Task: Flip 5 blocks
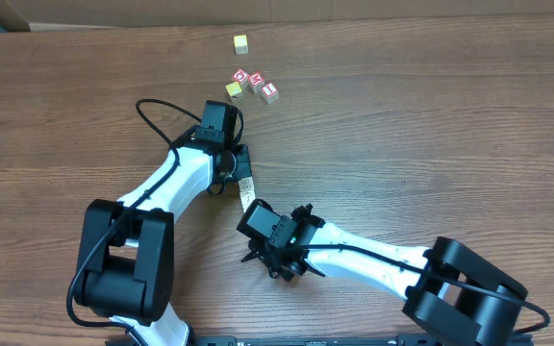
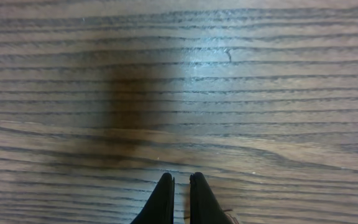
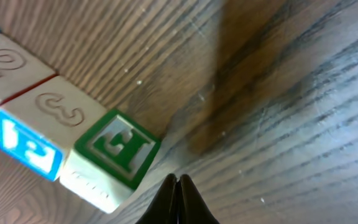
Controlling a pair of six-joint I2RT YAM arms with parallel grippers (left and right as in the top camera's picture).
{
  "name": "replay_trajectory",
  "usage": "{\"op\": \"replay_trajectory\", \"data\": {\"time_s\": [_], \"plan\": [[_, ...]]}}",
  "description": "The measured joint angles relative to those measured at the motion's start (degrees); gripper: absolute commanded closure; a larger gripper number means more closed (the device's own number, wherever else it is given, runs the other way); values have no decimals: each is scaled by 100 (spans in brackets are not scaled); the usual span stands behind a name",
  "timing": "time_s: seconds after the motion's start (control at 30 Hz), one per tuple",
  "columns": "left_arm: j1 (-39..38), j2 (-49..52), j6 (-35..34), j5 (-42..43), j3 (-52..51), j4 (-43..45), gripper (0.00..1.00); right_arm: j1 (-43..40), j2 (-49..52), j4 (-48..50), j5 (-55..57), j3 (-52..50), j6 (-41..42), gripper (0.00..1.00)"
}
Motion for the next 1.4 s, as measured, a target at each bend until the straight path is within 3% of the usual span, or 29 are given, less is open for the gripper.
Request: {"op": "replay_trajectory", "data": {"time_s": [1.4], "plan": [[0,26,0,304,0,20,96,188,133,822,107,0,472,92]]}}
